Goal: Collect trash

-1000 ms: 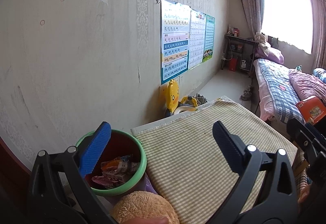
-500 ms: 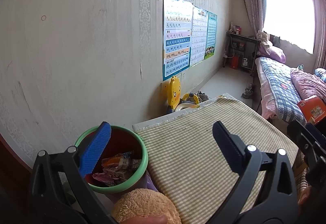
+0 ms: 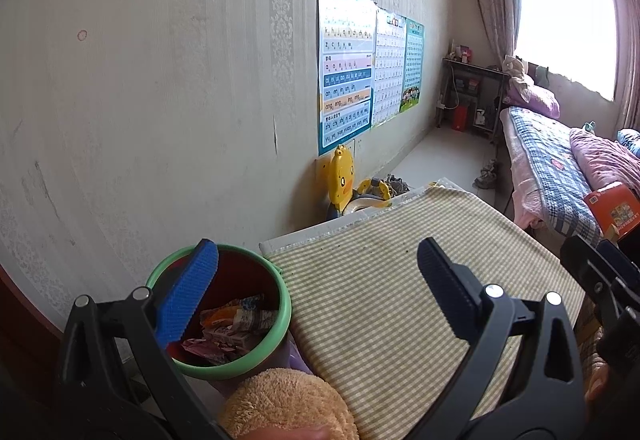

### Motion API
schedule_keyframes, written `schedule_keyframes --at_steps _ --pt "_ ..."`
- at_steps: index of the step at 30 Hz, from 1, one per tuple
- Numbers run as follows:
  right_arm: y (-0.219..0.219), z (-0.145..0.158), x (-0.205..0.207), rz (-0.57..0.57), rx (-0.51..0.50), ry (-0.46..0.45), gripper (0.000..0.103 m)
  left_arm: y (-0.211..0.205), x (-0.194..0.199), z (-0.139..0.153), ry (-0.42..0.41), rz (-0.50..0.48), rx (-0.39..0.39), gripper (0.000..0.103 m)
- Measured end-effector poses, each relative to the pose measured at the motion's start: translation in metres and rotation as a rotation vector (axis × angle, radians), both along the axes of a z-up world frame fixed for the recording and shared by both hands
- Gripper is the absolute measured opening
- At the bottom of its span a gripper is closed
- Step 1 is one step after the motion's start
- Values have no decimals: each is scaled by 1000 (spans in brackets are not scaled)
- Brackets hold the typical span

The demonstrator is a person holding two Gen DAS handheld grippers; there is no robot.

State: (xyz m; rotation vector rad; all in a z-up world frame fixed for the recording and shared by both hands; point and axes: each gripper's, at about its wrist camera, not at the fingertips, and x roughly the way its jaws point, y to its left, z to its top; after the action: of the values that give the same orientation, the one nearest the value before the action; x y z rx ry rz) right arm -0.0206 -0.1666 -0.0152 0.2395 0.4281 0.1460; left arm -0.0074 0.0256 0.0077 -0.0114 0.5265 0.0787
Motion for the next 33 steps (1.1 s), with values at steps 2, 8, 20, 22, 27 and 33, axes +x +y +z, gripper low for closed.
schedule_keyframes --at_steps 2,8,20,22,27,33 --pt "0 0 0 0 0 0 96 0 1 0 3 -1 1 98" --pt "0 -2 0 -1 4 5 96 -1 2 -1 11 -3 2 98" --pt "-1 -8 1 -1 8 21 96 -1 3 -7 27 -6 2 98" --pt "-1 -10 2 -2 10 26 96 -1 5 -8 33 -7 2 98" --pt "-2 -17 8 -4 16 48 96 -1 10 -14 53 -10 2 98" --pt "-12 -40 23 -6 47 115 96 -3 17 -28 92 -26 5 98"
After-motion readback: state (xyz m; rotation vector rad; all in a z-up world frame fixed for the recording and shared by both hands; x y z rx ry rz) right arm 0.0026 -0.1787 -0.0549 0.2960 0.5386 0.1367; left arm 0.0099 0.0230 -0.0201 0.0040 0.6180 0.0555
